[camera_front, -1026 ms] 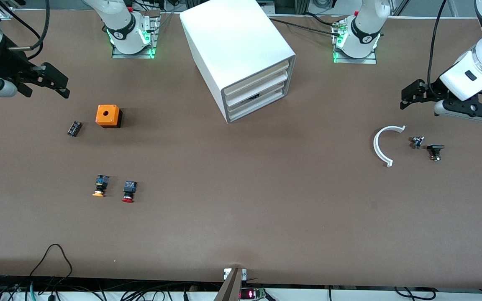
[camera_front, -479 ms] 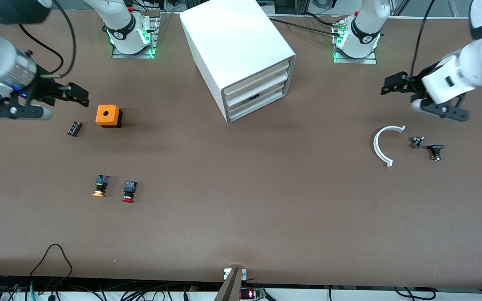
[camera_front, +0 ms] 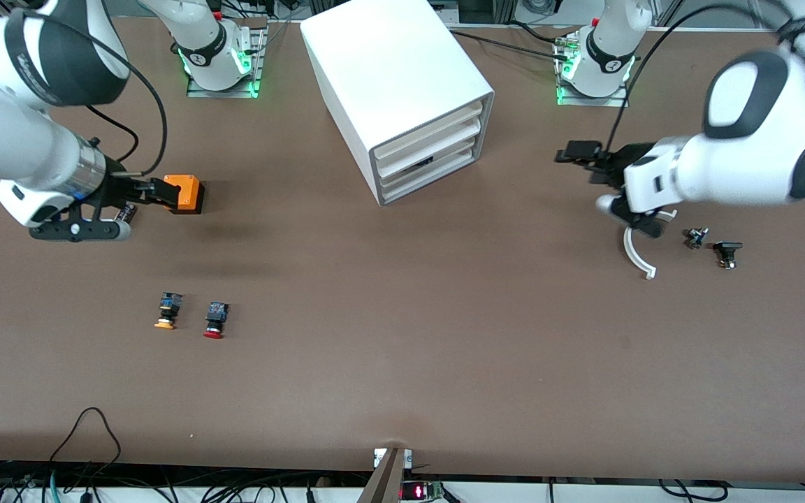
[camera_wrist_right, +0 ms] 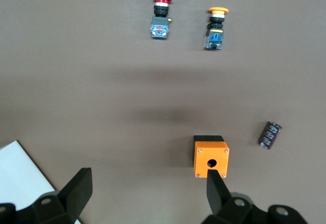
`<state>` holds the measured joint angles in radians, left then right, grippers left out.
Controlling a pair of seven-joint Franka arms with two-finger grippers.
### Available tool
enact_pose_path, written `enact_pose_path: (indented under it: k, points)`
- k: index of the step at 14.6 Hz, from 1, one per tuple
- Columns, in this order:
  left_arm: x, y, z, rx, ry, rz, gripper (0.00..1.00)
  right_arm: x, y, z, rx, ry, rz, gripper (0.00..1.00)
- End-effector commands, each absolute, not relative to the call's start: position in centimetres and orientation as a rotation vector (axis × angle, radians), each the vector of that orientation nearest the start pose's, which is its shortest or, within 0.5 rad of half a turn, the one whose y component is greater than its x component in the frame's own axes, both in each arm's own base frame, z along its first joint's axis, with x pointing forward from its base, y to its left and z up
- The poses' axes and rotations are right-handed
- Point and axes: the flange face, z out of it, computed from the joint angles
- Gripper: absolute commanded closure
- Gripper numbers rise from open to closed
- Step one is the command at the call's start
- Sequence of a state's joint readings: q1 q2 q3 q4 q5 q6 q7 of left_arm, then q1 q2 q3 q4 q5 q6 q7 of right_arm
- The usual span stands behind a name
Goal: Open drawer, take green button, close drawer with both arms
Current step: 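Reach the left gripper to the drawer handle while the right gripper advances, then pull the drawer open with the left gripper while the right gripper approaches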
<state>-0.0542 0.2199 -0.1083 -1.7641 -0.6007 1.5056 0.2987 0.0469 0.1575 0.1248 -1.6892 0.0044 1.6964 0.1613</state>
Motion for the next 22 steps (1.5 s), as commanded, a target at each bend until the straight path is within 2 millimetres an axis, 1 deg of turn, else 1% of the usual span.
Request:
enact_pose_path:
  k: [1,2,3,4,5,6,7,9,11,13,15,17,19,20,21,22]
  points:
    - [57.2,-17.6,38.0,2.191,-0.524,-0.53,0.0,58.9,10.8,49.2,-3.134,0.004,0.204,0.01]
    - [57.6,-17.8,36.3,2.162,-0.538,-0.492,0.0,59.2,11.1,48.3,-3.134,0.021,0.226,0.01]
    - [57.7,-18.6,34.9,2.142,-0.578,-0.452,0.0,59.6,11.6,47.3,-3.137,0.05,0.247,0.01]
    - [57.5,-20.2,33.7,2.123,-0.617,-0.434,0.0,59.9,11.9,46.3,-3.134,0.078,0.275,0.01]
    - [56.9,-20.9,32.1,2.134,-0.615,-0.427,0.0,60.3,12.0,45.4,-3.132,0.11,0.292,0.01]
    - [55.8,-22.2,30.5,2.144,-0.625,-0.415,0.0,60.8,12.2,44.4,-3.131,0.149,0.312,0.01]
    - [54.5,-23.4,29.0,2.137,-0.642,-0.414,0.0,61.3,12.3,43.9,-3.129,0.162,0.313,0.01]
    - [52.2,-24.0,26.2,2.087,-0.624,-0.424,0.0,62.0,13.8,42.4,-3.131,0.129,0.323,0.01]
    - [50.1,-23.8,23.7,2.025,-0.608,-0.377,0.01,63.0,14.5,41.3,-3.122,0.198,0.328,0.01]
    - [48.7,-23.4,22.0,1.997,-0.595,-0.361,0.01,64.3,14.8,41.2,-3.114,0.218,0.31,0.01]
    - [46.7,-23.1,20.4,1.969,-0.553,-0.369,0.03,64.7,15.0,40.1,-3.11,0.272,0.326,0.01]
    - [45.2,-23.0,19.1,1.956,-0.547,-0.355,0.06,64.8,17.1,40.2,-3.113,0.347,0.283,0.01]
    - [43.8,-24.0,18.5,1.942,-0.536,-0.356,0.14,64.7,17.9,39.8,-3.103,0.447,0.291,0.01]
    - [43.3,-24.2,18.2,1.949,-0.534,-0.359,0.18,64.7,18.7,39.6,-3.105,0.479,0.287,0.01]
    - [43.0,-24.5,18.0,1.954,-0.527,-0.358,0.25,65.0,19.2,39.9,-3.1,0.479,0.268,0.01]
    - [42.6,-25.2,18.0,1.947,-0.531,-0.363,0.34,65.3,19.6,39.6,-3.093,0.501,0.271,0.01]
